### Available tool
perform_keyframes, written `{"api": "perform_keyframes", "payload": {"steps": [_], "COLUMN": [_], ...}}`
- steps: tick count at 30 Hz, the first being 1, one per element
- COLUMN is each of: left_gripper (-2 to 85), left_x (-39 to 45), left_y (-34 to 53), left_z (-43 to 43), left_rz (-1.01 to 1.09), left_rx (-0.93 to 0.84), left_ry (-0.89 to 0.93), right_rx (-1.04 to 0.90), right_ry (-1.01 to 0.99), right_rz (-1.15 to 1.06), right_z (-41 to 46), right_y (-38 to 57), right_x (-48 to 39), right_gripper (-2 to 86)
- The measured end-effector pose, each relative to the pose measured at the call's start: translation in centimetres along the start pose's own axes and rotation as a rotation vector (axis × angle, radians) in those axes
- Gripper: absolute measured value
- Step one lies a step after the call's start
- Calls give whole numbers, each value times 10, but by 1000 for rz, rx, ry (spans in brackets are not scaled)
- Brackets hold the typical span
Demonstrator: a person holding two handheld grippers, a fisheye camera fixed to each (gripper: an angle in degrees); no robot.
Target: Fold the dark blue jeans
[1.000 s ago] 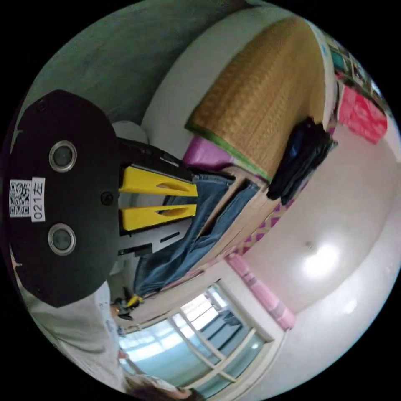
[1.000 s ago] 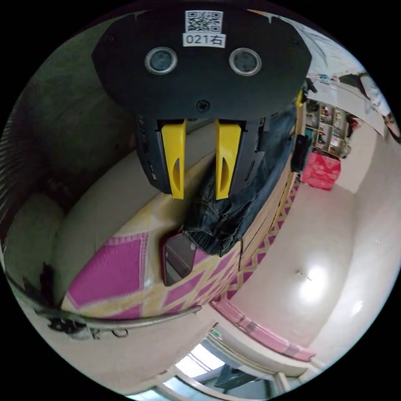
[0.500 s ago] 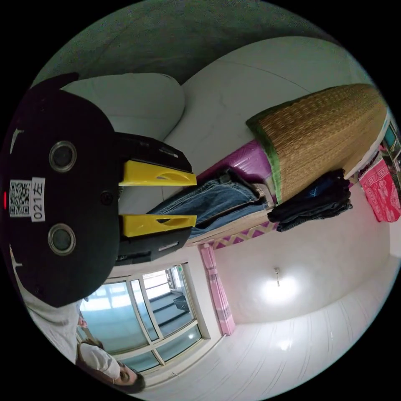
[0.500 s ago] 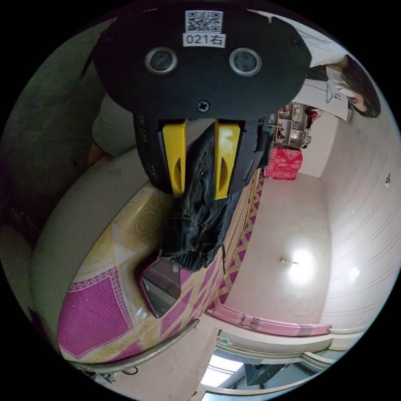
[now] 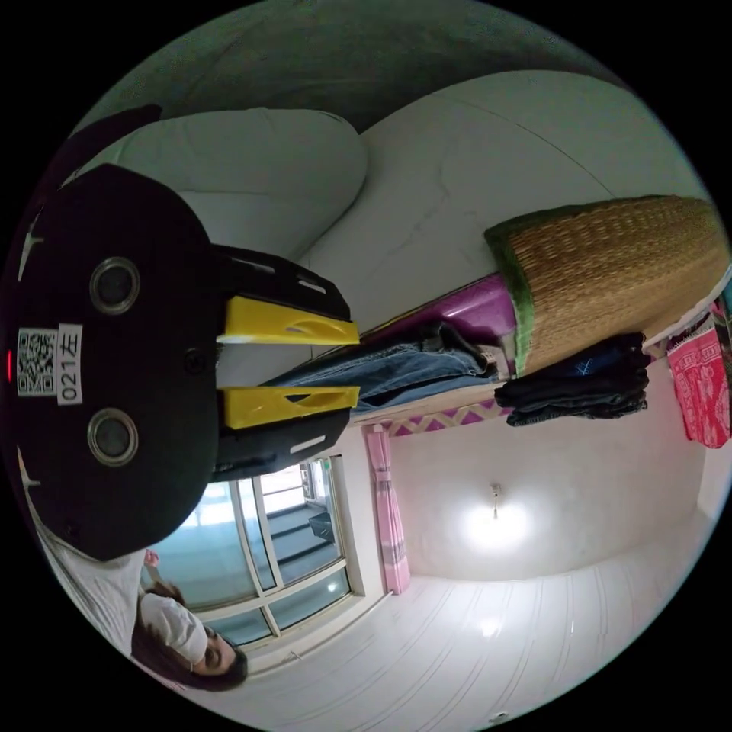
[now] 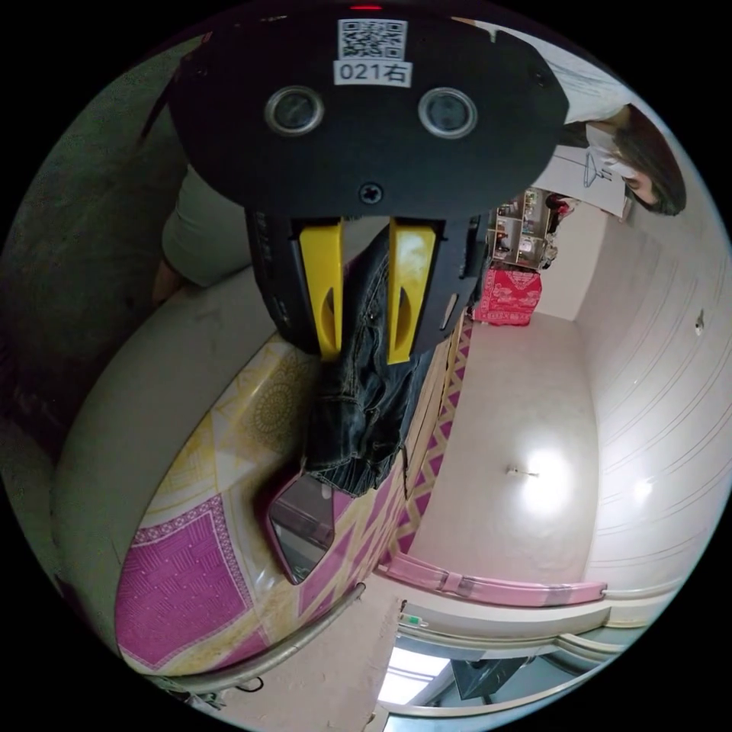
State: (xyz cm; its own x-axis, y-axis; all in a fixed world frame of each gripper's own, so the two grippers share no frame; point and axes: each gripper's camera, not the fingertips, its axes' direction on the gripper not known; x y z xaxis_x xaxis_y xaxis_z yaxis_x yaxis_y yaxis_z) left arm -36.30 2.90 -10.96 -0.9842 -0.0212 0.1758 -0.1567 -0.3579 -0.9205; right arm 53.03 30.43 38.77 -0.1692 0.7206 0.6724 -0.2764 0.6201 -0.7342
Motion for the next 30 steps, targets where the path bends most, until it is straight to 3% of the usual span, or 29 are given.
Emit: {"api": "perform_keyframes", "payload": {"steps": [11, 20, 30], "left_gripper": [85, 17, -9], "left_x": [-10, -18, 79], "left_y": [-13, -18, -62], "left_z": [29, 70, 128], "left_rz": [0, 11, 337], "left_rx": [-38, -59, -167], "left_ry": [40, 16, -41], "right_rx": [1, -33, -150], "right_ry": [-12, -21, -184], "right_rz": [6, 20, -127], "right_z": [18, 41, 76], "right_y": [-8, -6, -44], "right_x": [-4, -9, -98], "right_gripper": [85, 69, 6]}}
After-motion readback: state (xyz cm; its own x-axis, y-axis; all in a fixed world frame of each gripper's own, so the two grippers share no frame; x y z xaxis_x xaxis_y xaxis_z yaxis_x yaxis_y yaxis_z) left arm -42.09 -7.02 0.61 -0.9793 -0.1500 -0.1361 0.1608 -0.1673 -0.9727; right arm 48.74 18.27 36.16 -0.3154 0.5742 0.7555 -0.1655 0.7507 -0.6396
